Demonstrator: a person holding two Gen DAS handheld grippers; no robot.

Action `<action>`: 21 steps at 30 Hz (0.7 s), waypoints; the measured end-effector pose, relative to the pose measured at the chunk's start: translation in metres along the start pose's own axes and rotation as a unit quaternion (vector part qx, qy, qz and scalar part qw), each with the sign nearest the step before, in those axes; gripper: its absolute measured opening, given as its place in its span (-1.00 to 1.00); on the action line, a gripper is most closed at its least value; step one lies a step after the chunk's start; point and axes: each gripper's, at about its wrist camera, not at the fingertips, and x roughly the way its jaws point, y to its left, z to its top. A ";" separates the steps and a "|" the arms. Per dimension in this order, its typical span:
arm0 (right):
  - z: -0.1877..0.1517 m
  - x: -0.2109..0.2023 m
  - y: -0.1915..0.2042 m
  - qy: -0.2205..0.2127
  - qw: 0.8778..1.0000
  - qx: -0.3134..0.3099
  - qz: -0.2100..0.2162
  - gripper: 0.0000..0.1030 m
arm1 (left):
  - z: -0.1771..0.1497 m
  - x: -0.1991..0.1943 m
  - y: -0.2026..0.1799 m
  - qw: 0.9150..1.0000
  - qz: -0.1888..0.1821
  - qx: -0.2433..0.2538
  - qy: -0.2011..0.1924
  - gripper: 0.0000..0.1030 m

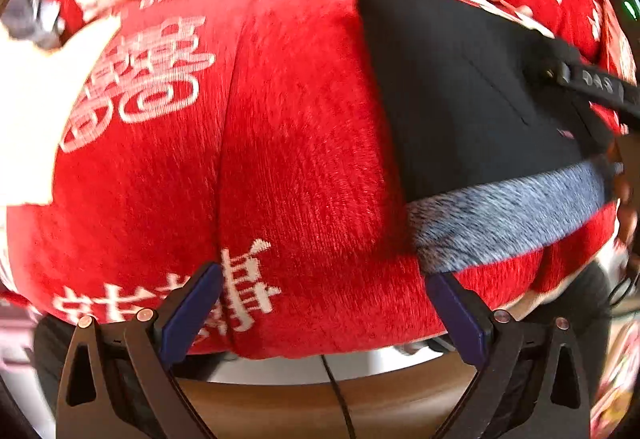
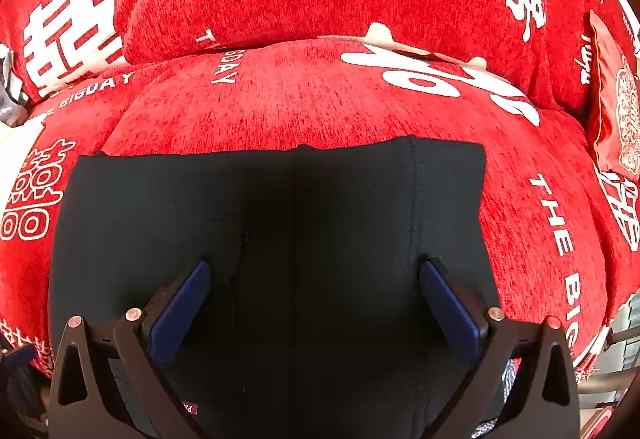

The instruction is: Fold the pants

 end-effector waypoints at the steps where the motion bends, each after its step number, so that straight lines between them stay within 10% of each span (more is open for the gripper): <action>1: 0.001 -0.002 0.000 0.009 1.000 -0.003 0.000 1.00 | -0.001 -0.008 -0.001 1.000 -0.014 0.008 -0.002 0.99; 8: 0.007 -0.017 0.002 0.019 1.000 0.010 0.022 1.00 | 0.033 -0.062 0.007 0.991 -0.121 -0.005 -0.050 0.99; 21: 0.017 -0.020 -0.037 -0.013 1.000 0.025 0.013 1.00 | 0.175 0.014 -0.006 0.992 -0.028 -0.118 -0.030 0.99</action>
